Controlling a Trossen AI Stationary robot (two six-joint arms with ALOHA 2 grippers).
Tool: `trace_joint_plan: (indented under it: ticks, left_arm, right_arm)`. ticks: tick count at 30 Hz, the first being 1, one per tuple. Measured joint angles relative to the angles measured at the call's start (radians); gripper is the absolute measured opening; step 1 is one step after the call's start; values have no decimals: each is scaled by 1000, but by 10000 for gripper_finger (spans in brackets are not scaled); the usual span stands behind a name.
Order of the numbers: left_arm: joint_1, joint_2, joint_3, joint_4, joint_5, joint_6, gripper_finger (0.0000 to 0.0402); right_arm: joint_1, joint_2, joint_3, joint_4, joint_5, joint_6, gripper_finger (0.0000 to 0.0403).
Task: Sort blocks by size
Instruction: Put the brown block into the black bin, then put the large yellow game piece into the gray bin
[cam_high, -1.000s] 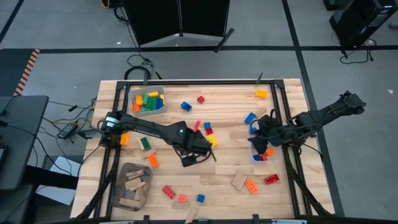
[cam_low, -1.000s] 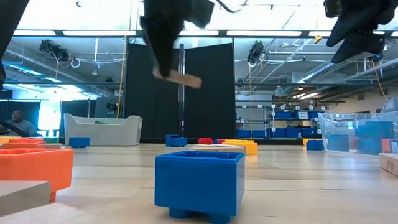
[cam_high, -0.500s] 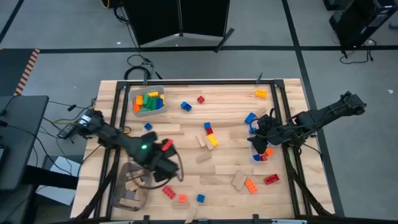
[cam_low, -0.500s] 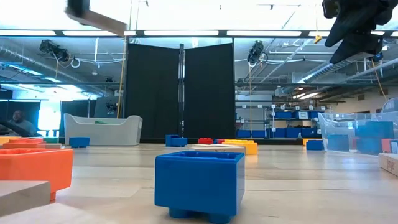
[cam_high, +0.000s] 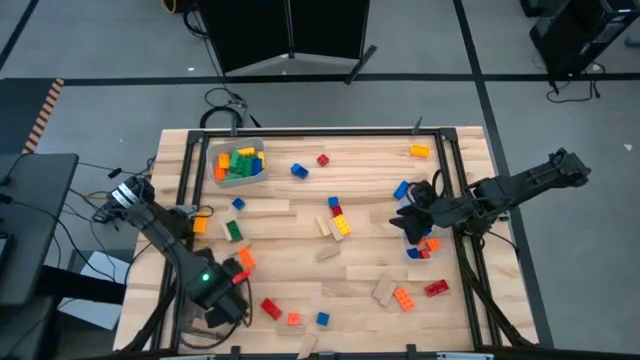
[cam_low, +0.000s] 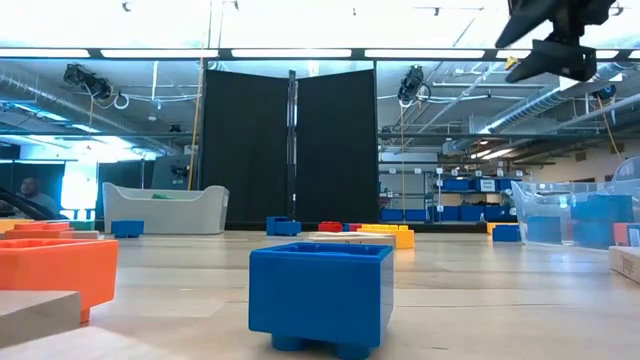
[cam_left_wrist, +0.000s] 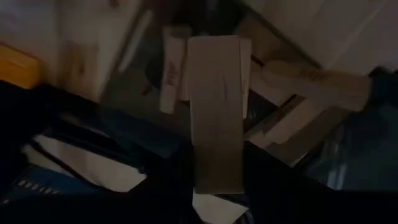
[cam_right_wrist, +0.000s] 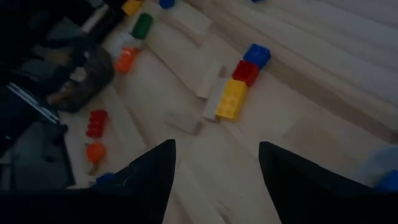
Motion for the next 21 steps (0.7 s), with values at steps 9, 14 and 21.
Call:
trace_joint_plan:
  ticks: [9, 14, 21]
  left_arm:
    - [-95, 0, -135, 173, 103, -89, 129]
    - [-114, 0, -135, 164, 100, -122, 158]
    - [-120, 0, -135, 131, 108, -171, 187]
  right_arm:
    - [-8, 1, 0, 70, -10, 18, 245]
    - [-7, 1, 0, 70, -16, 23, 245]
    - [-8, 1, 0, 70, -38, 0, 245]
